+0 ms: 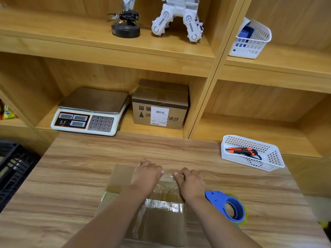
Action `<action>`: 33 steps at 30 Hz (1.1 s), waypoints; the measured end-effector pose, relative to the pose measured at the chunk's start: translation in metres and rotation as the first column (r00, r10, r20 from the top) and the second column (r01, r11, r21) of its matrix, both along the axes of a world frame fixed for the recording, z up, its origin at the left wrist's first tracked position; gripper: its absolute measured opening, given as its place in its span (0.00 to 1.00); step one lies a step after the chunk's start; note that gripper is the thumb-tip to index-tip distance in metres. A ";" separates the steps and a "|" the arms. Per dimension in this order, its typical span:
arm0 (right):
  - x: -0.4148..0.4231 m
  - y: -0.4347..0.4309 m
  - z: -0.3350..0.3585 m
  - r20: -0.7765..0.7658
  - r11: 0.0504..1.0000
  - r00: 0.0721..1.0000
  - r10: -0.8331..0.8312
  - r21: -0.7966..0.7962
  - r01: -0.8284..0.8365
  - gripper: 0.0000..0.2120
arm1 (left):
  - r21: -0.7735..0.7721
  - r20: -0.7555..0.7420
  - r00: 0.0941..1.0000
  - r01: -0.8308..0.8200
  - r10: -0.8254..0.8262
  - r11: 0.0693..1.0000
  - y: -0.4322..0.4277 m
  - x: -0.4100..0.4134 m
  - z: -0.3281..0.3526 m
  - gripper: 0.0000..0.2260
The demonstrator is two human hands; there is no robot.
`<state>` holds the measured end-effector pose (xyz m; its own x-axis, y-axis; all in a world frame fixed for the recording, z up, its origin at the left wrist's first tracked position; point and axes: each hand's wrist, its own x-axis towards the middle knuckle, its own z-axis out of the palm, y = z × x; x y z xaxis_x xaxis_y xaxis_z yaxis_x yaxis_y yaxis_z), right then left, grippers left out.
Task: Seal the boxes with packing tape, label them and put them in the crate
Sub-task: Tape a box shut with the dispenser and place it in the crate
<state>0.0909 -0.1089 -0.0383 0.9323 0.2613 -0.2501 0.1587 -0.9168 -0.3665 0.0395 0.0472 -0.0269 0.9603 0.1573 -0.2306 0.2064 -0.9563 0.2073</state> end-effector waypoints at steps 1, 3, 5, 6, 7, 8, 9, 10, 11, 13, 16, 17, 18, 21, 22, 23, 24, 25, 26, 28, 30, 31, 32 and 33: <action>0.002 -0.001 -0.001 0.000 1.000 1.000 0.019 0.014 -0.019 0.19 | 0.002 0.010 1.000 0.013 -0.013 1.000 0.002 0.001 0.000 0.17; 0.002 -0.001 -0.001 -0.003 0.998 0.999 0.053 0.033 -0.053 0.17 | 0.011 0.016 0.999 0.032 -0.032 0.999 0.008 0.000 0.000 0.17; 0.002 -0.003 -0.002 -0.012 0.996 0.998 0.055 0.074 -0.054 0.16 | 0.019 0.014 1.000 0.024 -0.024 1.000 0.016 -0.003 -0.003 0.17; 0.001 -0.004 -0.002 -0.016 0.995 0.999 0.046 0.093 -0.044 0.16 | 0.020 0.014 1.000 0.015 -0.015 1.000 0.019 -0.005 -0.005 0.17; 0.001 -0.005 -0.002 -0.016 0.994 0.999 0.038 0.104 -0.037 0.16 | 0.023 0.015 1.000 0.008 -0.008 1.000 0.021 -0.007 -0.006 0.17; 0.001 -0.005 -0.002 -0.016 0.994 0.999 0.037 0.104 -0.035 0.16 | 0.028 0.016 1.000 0.005 -0.005 1.000 0.022 -0.007 -0.007 0.17; 0.001 -0.006 -0.002 -0.018 0.994 0.999 0.039 0.099 -0.037 0.17 | 0.032 0.017 1.000 0.003 -0.004 0.999 0.022 -0.007 -0.007 0.17; 0.002 -0.006 -0.002 -0.027 0.994 0.999 0.041 0.101 -0.038 0.19 | 0.037 0.018 1.000 0.003 -0.004 0.999 0.022 -0.006 -0.008 0.18; 0.003 -0.006 -0.003 -0.040 0.993 0.998 0.042 0.108 -0.037 0.22 | 0.043 0.018 1.000 0.007 -0.008 0.999 0.021 -0.005 -0.008 0.18; 0.005 -0.007 -0.001 -0.052 0.994 0.997 0.063 0.094 -0.058 0.25 | 0.048 0.010 1.000 0.011 -0.012 0.999 0.021 -0.004 -0.009 0.19; 0.008 -0.009 0.004 -0.052 0.990 0.988 0.142 0.027 -0.141 0.26 | 0.039 0.009 1.000 0.010 -0.011 0.999 0.021 -0.006 -0.012 0.19; 0.008 -0.009 0.007 -0.056 0.986 0.984 0.170 0.012 -0.169 0.27 | 0.036 0.012 1.000 0.010 -0.010 0.999 0.021 -0.006 -0.012 0.19; 0.007 -0.008 0.009 -0.062 0.980 0.978 0.197 -0.004 -0.198 0.28 | 0.032 0.015 1.000 0.007 -0.007 0.999 0.022 -0.006 -0.012 0.19; 0.002 0.000 0.010 -0.051 0.968 0.967 0.249 -0.031 -0.251 0.32 | 0.034 0.031 0.999 0.007 -0.008 0.999 0.021 -0.004 -0.010 0.19; 0.000 0.003 0.008 -0.042 0.969 0.969 0.244 -0.027 -0.245 0.33 | 0.041 0.029 1.000 0.010 -0.011 0.999 0.021 -0.005 -0.010 0.18; -0.002 0.005 0.007 -0.034 0.971 0.971 0.235 -0.025 -0.236 0.33 | 0.045 0.030 0.999 0.009 -0.011 0.999 0.020 -0.005 -0.011 0.18; -0.003 0.007 0.005 -0.026 0.972 0.972 0.232 -0.029 -0.232 0.32 | 0.046 0.035 0.999 0.005 -0.007 0.999 0.020 -0.007 -0.012 0.18; -0.004 0.009 0.004 -0.023 0.972 0.972 0.233 -0.033 -0.234 0.31 | 0.048 0.044 0.999 0.000 -0.002 0.999 0.021 -0.008 -0.013 0.18; -0.004 0.010 0.002 -0.029 0.972 0.973 0.231 -0.024 -0.232 0.30 | 0.049 0.050 0.999 -0.002 -0.001 0.999 0.022 -0.009 -0.013 0.20; -0.003 0.010 0.001 -0.051 0.977 0.976 0.213 0.039 -0.211 0.24 | 0.039 0.060 0.998 0.006 -0.008 0.999 0.024 -0.010 -0.012 0.23; 0.001 0.007 -0.001 -0.067 0.977 0.980 0.189 0.117 -0.180 0.18 | -0.013 0.039 0.999 0.017 -0.017 1.000 0.024 -0.009 -0.009 0.20; 0.002 0.005 -0.002 -0.072 0.974 0.983 0.171 0.161 -0.158 0.16 | -0.045 0.018 0.999 0.027 -0.026 0.999 0.023 -0.008 -0.007 0.18; 0.003 0.003 -0.004 -0.081 0.969 0.984 0.156 0.205 -0.137 0.14 | -0.066 -0.018 0.999 0.043 -0.044 0.997 0.023 -0.009 -0.005 0.19; 0.003 0.001 -0.005 -0.094 0.964 0.984 0.150 0.236 -0.125 0.14 | -0.068 -0.062 0.996 0.063 -0.067 0.996 0.024 -0.010 -0.004 0.23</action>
<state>0.0943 -0.1075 -0.0438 0.8533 0.4472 -0.2681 0.2243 -0.7790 -0.5856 0.0294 0.0712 -0.0305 0.9509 0.0776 -0.2995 0.1592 -0.9527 0.2589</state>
